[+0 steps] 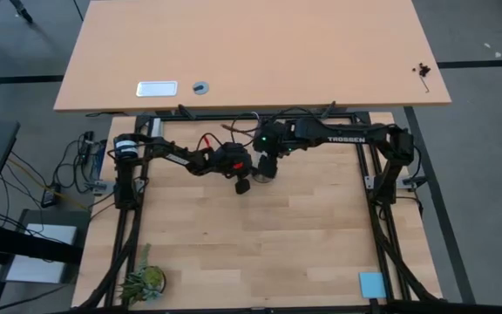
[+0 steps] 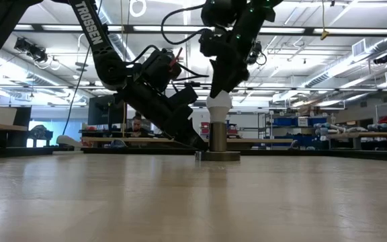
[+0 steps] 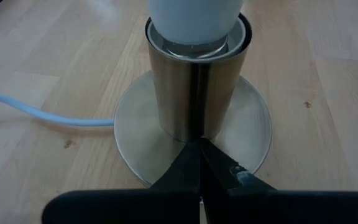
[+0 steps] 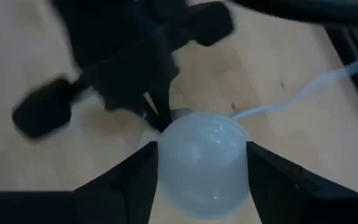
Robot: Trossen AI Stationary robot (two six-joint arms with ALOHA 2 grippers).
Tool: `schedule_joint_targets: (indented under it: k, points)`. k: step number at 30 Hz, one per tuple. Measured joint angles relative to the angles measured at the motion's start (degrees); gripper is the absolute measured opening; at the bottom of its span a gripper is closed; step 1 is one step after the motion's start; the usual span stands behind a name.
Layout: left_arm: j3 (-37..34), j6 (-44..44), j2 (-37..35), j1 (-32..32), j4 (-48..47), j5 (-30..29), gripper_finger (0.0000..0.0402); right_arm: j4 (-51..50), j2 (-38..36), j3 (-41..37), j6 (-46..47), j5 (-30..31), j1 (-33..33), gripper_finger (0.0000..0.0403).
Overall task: Screw lightbulb
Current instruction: Insert the white lightbulb into the gold lamp
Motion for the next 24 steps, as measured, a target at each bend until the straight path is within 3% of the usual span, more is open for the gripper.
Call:
schedule_joint_targets:
  k: [2, 5, 13, 18, 24]
  points:
    - [0.0, 0.0, 0.0, 0.0, 0.1, 0.0, 0.0, 0.3, 0.0, 0.0, 5.7, 0.5, 0.7, 0.0228]
    - [0.0, 0.0, 0.0, 0.0, 0.0, 0.0, 0.0, 1.7, 0.0, 0.0, 5.2, 1.4, 2.1, 0.0239]
    - [0.0, 0.0, 0.0, 0.0, 0.1, 0.1, 0.0, 1.3, -0.5, 2.2, -15.4, 4.9, 4.2, 0.0292]
    - [0.0, 0.0, 0.0, 0.0, 0.0, 0.2, 0.0, -1.6, -0.6, 3.7, -32.2, -1.2, 3.2, 0.0306]
    - [0.0, 0.0, 0.0, 0.0, 0.0, 0.3, 0.0, -3.6, 0.2, 3.7, -35.5, -7.0, -0.8, 0.0293]
